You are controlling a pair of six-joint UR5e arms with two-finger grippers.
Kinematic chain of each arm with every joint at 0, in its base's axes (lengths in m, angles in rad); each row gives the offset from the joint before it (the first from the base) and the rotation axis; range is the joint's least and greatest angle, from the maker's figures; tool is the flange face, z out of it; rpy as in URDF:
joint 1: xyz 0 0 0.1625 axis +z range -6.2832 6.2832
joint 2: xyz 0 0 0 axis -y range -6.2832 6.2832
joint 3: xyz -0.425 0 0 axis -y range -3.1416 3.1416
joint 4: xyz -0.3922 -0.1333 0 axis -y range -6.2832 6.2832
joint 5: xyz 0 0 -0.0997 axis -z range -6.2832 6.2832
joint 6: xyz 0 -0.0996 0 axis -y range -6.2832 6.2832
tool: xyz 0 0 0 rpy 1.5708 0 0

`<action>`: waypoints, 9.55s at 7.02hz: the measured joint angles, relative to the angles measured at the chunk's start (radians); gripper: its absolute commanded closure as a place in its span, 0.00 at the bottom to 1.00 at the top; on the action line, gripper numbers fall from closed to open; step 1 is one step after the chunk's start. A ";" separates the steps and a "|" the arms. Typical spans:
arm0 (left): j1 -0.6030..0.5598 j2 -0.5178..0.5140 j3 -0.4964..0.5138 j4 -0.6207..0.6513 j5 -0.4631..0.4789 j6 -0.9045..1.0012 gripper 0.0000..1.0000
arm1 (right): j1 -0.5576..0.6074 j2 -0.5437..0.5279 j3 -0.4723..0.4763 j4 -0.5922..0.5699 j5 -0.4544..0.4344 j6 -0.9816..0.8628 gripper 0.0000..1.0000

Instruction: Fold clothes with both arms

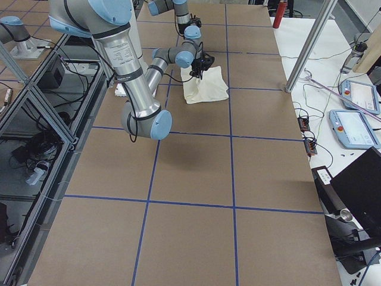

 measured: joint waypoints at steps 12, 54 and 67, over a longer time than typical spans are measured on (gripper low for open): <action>-0.298 -0.078 0.421 -0.322 -0.118 0.332 0.00 | 0.229 0.235 -0.475 0.209 0.233 -0.156 0.00; -1.142 0.544 0.430 -0.136 -0.608 1.795 0.00 | 1.025 -0.754 -0.010 -0.201 0.512 -1.918 0.00; -1.140 0.537 0.435 -0.146 -0.623 1.609 0.00 | 1.083 -0.716 -0.075 -0.198 0.516 -1.875 0.00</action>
